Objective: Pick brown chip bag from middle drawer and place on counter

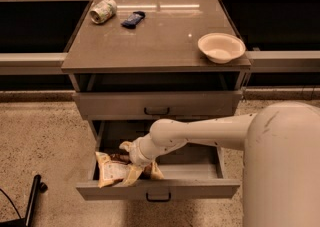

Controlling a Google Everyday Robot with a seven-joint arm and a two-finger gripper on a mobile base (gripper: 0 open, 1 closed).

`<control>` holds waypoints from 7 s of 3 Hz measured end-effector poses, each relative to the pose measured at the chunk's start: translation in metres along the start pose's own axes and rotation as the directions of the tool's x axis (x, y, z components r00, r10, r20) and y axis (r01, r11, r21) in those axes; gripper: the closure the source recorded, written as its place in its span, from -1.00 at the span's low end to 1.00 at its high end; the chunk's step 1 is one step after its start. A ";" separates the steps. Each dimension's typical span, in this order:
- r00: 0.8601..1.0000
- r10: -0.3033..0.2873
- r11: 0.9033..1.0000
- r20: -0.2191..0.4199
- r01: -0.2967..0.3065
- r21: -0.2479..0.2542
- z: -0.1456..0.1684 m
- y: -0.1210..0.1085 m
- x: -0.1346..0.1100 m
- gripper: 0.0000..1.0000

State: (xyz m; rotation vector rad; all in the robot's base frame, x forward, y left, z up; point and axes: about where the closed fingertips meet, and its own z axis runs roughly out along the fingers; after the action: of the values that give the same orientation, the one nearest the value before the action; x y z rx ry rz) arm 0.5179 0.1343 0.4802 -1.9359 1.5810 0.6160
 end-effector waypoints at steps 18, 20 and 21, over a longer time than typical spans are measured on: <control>0.964 -0.091 0.990 -0.250 0.114 0.078 -0.464 -0.155 -0.226 1.00; 0.954 0.045 0.972 -0.295 0.026 0.234 -0.467 -0.196 -0.196 1.00; 0.949 0.114 0.944 -0.294 -0.011 0.330 -0.478 -0.205 -0.177 1.00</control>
Offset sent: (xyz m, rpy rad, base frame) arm 0.0186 -0.0061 -0.0565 -0.0073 0.0175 0.0162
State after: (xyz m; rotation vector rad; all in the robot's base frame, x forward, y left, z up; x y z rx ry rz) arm 0.6844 -0.0301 0.9768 -1.7961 1.8092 0.0611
